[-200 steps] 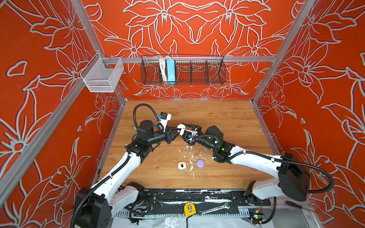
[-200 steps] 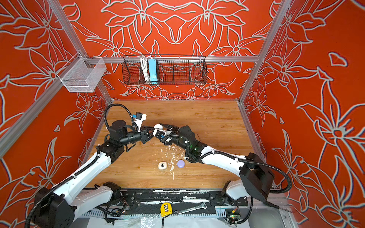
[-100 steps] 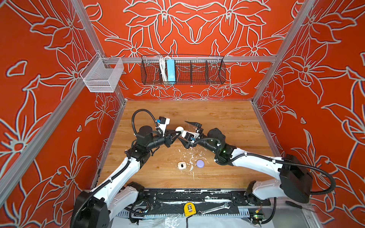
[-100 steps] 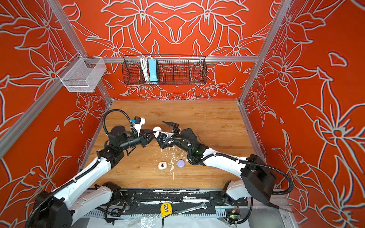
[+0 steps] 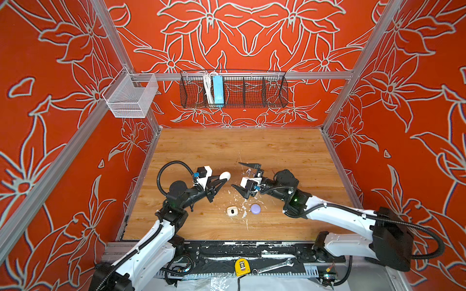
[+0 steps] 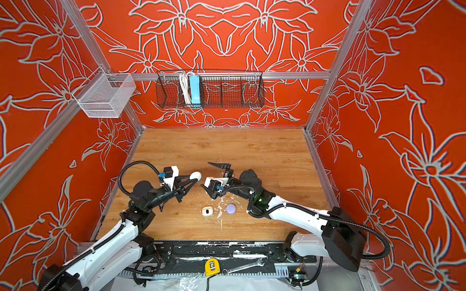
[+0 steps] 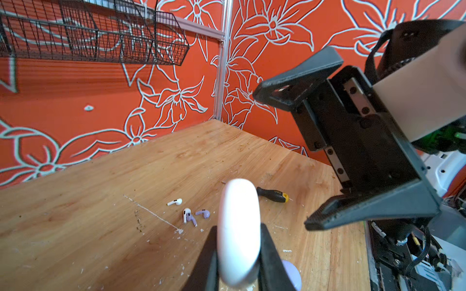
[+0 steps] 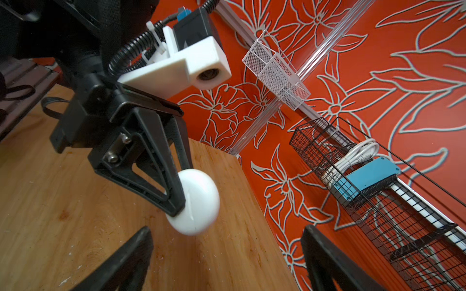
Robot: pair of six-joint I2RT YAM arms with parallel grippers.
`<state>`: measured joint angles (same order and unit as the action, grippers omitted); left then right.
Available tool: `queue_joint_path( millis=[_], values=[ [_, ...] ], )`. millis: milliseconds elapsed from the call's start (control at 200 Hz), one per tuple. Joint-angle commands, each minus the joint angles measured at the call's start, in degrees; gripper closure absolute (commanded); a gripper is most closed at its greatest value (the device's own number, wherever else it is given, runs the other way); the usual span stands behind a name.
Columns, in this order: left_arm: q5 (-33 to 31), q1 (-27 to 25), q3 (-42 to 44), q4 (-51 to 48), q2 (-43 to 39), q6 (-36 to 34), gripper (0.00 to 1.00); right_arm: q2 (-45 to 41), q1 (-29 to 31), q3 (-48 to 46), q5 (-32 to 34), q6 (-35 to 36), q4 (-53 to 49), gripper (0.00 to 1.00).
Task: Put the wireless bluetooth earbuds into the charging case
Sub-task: 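Hold the case with the left gripper while the right gripper releases it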
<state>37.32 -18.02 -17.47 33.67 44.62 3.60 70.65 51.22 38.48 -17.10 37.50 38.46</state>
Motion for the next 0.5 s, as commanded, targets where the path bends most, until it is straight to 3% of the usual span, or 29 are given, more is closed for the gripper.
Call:
queue_joint_path(
  millis=[0, 495],
  values=[
    [3.6, -0.5, -1.3, 2.9, -0.1, -2.0, 1.0, -1.2, 0.0, 1.7, -4.0, -0.1, -2.3, 0.1],
    [8.8, -3.3, -3.2, 0.6, 1.1, -6.3, 1.0, 0.6, 0.0, 4.5, -2.4, -1.1, -4.2, 0.32]
  ],
)
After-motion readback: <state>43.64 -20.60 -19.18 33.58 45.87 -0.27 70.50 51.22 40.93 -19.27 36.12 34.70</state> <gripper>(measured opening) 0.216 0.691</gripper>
